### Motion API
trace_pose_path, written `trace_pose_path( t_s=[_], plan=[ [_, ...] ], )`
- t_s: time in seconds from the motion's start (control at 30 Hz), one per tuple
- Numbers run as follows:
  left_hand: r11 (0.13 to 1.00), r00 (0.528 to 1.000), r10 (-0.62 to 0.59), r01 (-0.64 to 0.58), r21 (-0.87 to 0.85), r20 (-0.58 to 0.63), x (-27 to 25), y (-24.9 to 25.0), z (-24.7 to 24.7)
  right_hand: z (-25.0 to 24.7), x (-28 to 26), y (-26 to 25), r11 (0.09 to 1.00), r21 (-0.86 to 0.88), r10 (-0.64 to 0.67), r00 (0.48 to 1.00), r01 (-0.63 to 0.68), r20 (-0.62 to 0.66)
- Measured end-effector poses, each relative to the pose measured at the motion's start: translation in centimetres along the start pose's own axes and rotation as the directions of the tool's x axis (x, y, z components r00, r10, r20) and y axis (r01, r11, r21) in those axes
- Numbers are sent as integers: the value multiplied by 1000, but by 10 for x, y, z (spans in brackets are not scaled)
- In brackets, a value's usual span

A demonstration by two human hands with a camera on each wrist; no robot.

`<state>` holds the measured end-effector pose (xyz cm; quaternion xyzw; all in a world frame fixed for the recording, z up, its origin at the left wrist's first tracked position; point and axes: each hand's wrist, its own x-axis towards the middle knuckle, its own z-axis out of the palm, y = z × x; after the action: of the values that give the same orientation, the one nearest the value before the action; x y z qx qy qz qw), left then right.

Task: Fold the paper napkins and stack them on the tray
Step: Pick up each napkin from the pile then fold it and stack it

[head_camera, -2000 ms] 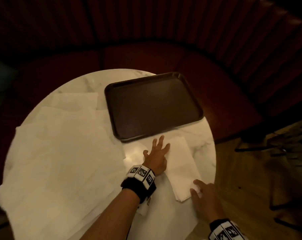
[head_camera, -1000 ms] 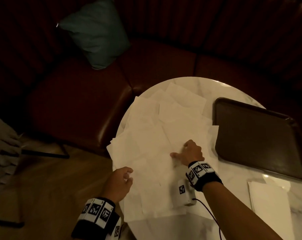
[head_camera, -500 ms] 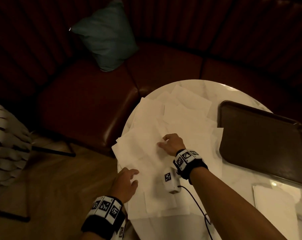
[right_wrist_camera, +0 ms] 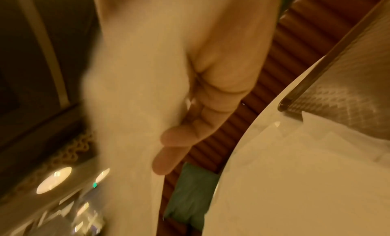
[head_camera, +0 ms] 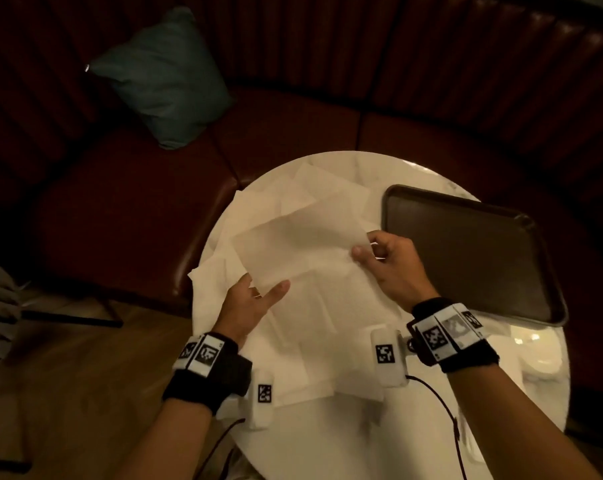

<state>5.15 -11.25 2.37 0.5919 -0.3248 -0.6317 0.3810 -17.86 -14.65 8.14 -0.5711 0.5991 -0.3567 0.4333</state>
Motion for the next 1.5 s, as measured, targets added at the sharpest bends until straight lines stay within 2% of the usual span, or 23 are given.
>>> trace_pose_path(
  t_s=[0.07, 0.17, 0.33, 0.43, 0.77, 0.93, 1.03, 1.13, 1.17, 1.23, 1.3, 1.37, 1.5],
  plan=[
    [987, 994, -34, 50, -155, 104, -6, 15, 24, -23, -12, -1, 998, 57, -7, 999, 10, -39],
    [976, 990, 17, 13, -216, 137, -13, 31, 50, -56, -31, 3, 993, 118, 9, 997, 0, -83],
    [991, 969, 133, -135, -3, 209, -28, 54, 81, -111, -64, 15, 950, 257, 169, 984, -179, 62],
    [984, 949, 151, -170, 45, 278, -36, 62, 102, -136, -80, 24, 962, 233, 140, 990, -141, 18],
    [939, 872, 217, -309, 149, 440, -57, 63, 168, -193, -134, 58, 916, 400, 109, 981, -35, -163],
    [952, 858, 133, -250, 177, 497, -60, 61, 195, -217, -162, 72, 930, 366, 94, 985, -34, -147],
    [961, 872, 106, -214, 176, 477, -61, 58, 214, -223, -177, 79, 927, 371, 138, 968, -51, -212],
    [967, 892, 101, -192, 166, 441, -58, 51, 233, -230, -194, 87, 868, 493, 224, 937, -66, -269],
    [955, 887, 121, -227, 191, 446, -57, 48, 239, -231, -199, 91, 861, 503, 247, 926, -75, -285],
    [883, 856, 163, -348, 315, 490, -51, 40, 250, -230, -209, 103, 906, 404, 278, 899, -129, -337],
    [805, 829, 133, -409, 428, 543, -44, 30, 262, -225, -220, 120, 932, 315, 297, 872, -177, -390],
    [760, 825, 129, -439, 479, 551, -36, 16, 276, -215, -234, 140, 913, 349, 358, 829, -214, -429],
    [574, 803, 261, -575, 583, 535, -20, -10, 314, -184, -258, 167, 872, 370, 471, 749, -320, -465]
  ],
)
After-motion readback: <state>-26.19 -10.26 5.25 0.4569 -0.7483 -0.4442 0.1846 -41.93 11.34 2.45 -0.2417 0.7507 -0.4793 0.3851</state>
